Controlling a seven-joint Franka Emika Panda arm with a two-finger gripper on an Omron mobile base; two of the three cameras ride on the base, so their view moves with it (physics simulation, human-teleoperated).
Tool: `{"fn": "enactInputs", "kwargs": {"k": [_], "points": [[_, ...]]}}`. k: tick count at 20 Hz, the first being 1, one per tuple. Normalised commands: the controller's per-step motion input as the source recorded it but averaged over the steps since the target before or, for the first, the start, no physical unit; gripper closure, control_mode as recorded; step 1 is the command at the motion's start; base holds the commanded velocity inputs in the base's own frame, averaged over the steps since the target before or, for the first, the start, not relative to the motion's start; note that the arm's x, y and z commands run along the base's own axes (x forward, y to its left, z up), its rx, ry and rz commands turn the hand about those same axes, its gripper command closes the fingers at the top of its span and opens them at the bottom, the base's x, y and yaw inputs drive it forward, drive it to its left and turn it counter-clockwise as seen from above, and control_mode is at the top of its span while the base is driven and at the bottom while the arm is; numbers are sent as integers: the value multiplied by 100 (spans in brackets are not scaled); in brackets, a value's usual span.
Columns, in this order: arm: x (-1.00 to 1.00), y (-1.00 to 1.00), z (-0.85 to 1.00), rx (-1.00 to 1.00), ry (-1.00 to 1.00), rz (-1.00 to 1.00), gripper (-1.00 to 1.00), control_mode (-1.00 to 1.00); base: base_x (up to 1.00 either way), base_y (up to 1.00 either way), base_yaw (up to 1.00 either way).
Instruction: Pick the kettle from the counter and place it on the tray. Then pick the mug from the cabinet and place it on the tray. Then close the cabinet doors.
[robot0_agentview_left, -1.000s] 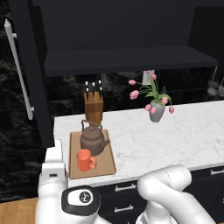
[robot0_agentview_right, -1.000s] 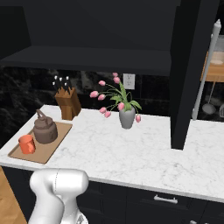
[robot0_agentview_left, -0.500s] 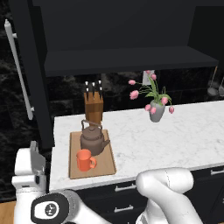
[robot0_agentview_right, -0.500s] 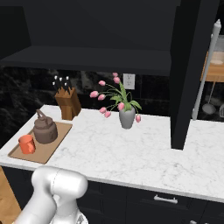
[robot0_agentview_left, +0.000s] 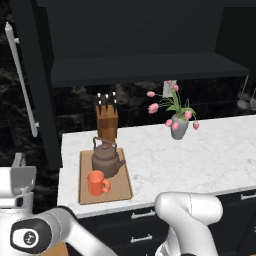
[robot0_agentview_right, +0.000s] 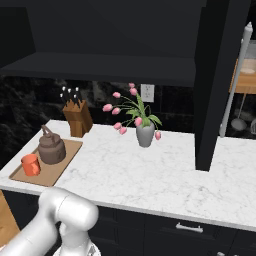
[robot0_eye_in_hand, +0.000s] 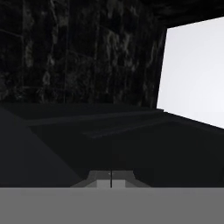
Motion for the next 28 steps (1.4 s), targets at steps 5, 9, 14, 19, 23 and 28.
{"fn": "enactInputs", "kwargs": {"k": [5,9,14,19,23,28], "points": [[4,-9,25,0,-9,-3,100,-100,0,0,0],[3,-35,39,2,-6,-2,100,-100,0,0,0],[3,-56,22,0,-3,-2,100,-100,0,0,0],[1,-64,56,3,-4,-4,100,-100,0,0,0],[4,-43,68,5,-7,-2,100,-100,0,0,0],[1,-67,32,2,-7,0,100,-100,0,0,0]]}}
